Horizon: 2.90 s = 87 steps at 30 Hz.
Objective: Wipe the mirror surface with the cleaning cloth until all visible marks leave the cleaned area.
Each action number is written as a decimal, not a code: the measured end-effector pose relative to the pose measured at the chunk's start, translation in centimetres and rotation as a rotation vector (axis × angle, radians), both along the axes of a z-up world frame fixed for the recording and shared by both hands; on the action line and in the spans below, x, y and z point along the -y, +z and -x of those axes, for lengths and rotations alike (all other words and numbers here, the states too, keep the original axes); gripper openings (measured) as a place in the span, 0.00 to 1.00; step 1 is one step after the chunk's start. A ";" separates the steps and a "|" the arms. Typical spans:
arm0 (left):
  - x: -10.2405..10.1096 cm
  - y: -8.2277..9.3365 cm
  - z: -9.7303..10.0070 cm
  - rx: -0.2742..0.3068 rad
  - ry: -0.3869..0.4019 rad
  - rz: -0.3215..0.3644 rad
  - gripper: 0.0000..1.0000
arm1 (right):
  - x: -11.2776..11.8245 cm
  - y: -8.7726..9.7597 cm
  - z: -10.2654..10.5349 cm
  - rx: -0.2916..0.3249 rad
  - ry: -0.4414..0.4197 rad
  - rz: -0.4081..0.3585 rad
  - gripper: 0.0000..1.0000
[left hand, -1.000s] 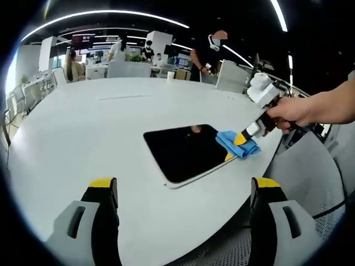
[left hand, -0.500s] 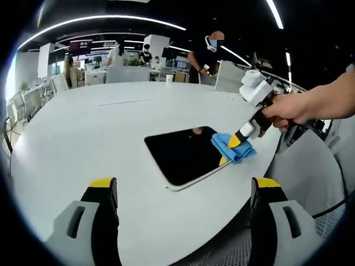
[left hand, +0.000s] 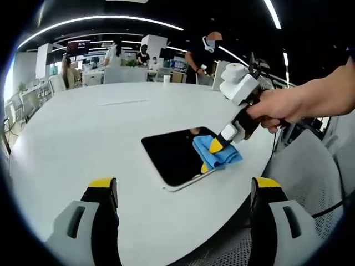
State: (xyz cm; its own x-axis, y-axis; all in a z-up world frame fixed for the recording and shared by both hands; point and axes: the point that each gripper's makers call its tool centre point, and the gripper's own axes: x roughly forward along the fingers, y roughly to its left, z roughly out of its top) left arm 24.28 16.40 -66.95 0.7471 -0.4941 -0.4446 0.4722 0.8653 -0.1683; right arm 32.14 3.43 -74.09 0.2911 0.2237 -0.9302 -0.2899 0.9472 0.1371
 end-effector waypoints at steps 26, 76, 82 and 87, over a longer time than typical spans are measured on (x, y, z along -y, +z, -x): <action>0.1 -0.3 0.2 -0.015 -0.020 -0.008 0.99 | -7.2 0.0 0.6 -0.035 0.064 -0.053 0.01; -2.9 0.8 1.0 -0.023 0.076 0.078 0.99 | -10.6 -0.1 -0.8 -0.007 0.305 -0.030 0.01; -2.8 0.8 1.2 -0.013 0.070 0.050 0.99 | -10.8 -0.1 -2.1 0.009 0.366 0.014 0.01; -3.1 0.5 1.0 -0.029 0.086 0.041 0.99 | -11.2 -0.5 -3.4 0.022 0.387 0.033 0.01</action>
